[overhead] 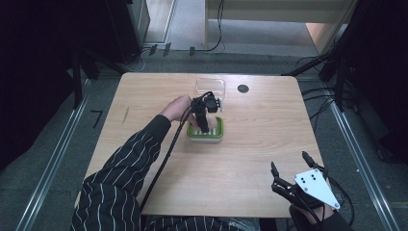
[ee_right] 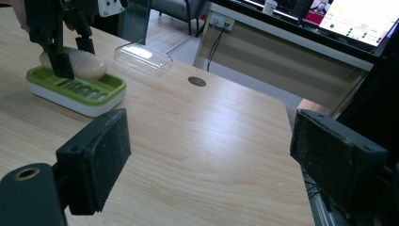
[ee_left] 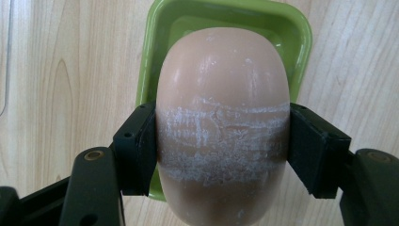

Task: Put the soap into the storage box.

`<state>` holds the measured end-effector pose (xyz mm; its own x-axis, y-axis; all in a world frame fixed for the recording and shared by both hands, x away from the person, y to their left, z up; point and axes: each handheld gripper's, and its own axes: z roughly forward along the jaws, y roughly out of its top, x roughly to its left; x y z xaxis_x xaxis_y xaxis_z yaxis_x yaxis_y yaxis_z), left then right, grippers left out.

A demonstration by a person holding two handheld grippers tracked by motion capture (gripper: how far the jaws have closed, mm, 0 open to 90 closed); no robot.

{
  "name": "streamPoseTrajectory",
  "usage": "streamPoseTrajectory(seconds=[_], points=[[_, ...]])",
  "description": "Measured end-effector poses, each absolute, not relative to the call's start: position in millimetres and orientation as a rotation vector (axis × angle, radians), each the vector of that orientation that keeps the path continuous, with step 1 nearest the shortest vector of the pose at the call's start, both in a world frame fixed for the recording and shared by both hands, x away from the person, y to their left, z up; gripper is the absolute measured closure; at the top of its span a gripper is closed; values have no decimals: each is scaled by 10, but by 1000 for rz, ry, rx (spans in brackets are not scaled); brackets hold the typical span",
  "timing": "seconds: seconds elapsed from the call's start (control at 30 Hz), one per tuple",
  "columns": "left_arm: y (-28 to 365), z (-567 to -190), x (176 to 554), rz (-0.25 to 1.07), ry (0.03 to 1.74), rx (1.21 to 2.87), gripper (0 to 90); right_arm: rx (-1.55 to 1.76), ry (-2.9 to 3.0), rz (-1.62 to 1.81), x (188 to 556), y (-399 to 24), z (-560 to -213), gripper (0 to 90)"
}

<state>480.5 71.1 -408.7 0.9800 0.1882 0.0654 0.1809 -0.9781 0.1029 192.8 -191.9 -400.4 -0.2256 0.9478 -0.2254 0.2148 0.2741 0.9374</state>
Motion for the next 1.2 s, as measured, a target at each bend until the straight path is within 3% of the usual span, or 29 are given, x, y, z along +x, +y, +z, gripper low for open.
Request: streamPoseTrajectory(seconds=[1.2], points=[[637, -4364, 4876, 133, 268, 3022, 335, 1083, 1646, 1030, 1925, -1923, -4005, 134]])
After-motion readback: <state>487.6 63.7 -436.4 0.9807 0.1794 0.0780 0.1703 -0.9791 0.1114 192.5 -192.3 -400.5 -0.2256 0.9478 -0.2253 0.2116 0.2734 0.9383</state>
